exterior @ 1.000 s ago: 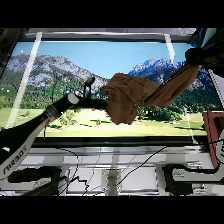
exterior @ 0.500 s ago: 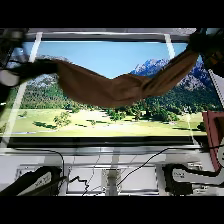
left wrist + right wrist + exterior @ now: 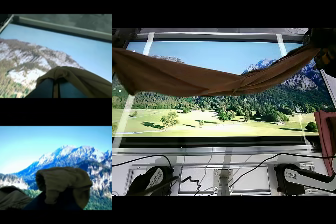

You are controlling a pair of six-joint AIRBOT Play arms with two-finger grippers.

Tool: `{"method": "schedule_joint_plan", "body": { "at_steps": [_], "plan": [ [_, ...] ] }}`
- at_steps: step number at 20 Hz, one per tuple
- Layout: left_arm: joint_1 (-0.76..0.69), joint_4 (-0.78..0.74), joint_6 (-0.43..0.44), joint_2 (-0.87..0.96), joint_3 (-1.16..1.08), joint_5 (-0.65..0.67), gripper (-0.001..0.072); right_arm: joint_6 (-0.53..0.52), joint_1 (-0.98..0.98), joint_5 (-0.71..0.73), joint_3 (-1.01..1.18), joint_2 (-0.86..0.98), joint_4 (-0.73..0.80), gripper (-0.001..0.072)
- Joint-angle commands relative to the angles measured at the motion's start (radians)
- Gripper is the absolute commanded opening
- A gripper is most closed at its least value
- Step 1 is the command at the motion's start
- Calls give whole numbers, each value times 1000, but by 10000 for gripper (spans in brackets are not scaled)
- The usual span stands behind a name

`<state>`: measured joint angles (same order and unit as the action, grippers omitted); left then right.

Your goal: Fold the clothes and pants, and hang the long-sleeved shirts on hangers.

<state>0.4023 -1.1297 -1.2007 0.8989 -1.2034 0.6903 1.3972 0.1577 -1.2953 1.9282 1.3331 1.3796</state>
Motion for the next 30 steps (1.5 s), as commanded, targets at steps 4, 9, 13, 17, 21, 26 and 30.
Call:
{"method": "schedule_joint_plan", "body": {
  "at_steps": [4,9,13,17,21,26,30],
  "plan": [
    [42,-190,-53,5,163,357,23,-30,0,-28,-365,-134,42,36],
    [42,-239,-53,6,355,377,23,43,0,145,-937,-470,90,36],
    [42,-240,-53,6,391,362,23,193,0,64,-1256,-755,135,36],
    [42,-239,-53,6,391,361,24,236,0,-135,-1305,-918,147,88],
    [42,-239,-53,6,391,361,24,236,0,-68,-1305,-928,177,592],
    [42,-238,-53,6,391,361,25,26,-3,55,-1305,-762,125,592],
    [42,-239,-53,6,391,360,25,-315,-3,-48,-1300,-594,100,589]
  ]
}}
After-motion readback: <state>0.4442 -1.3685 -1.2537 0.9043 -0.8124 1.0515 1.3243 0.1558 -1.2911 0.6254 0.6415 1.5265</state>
